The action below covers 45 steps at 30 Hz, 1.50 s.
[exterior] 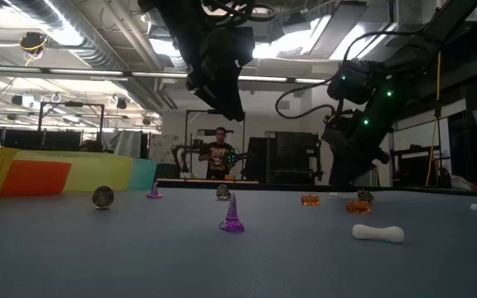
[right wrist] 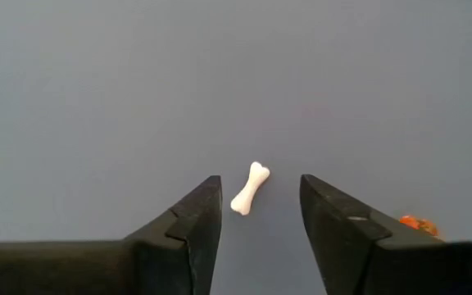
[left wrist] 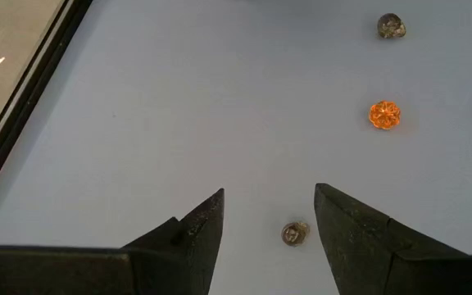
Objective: Sort Halloween decoration
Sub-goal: Put the top right white bone toy into the yellow bin
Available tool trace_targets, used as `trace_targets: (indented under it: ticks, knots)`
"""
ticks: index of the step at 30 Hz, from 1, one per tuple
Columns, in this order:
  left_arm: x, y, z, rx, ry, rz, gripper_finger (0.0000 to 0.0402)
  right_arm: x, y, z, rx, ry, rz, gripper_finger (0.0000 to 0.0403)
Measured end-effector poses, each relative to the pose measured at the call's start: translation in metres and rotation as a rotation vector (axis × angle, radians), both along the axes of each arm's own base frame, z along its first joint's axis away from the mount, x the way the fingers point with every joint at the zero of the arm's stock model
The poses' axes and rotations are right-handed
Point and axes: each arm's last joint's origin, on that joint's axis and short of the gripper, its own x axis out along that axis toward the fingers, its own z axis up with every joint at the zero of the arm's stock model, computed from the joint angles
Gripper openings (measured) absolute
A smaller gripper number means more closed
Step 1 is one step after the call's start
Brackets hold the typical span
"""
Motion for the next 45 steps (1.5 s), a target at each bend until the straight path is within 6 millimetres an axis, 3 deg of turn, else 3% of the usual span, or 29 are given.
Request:
trace_targets:
  ticks: [9, 26, 45]
  knots:
    - [0.0, 0.0, 0.0, 0.0, 0.0, 0.0, 0.0174, 0.005, -0.002, -0.022, 0.034, 0.071, 0.002, 0.0161]
    - [0.0, 0.0, 0.0, 0.0, 0.0, 0.0, 0.0174, 0.006, -0.003, -0.023, 0.025, 0.058, 0.001, 0.0159]
    - [0.0, 0.0, 0.0, 0.0, 0.0, 0.0, 0.0174, 0.006, -0.003, -0.023, 0.022, 0.052, 0.001, 0.0053]
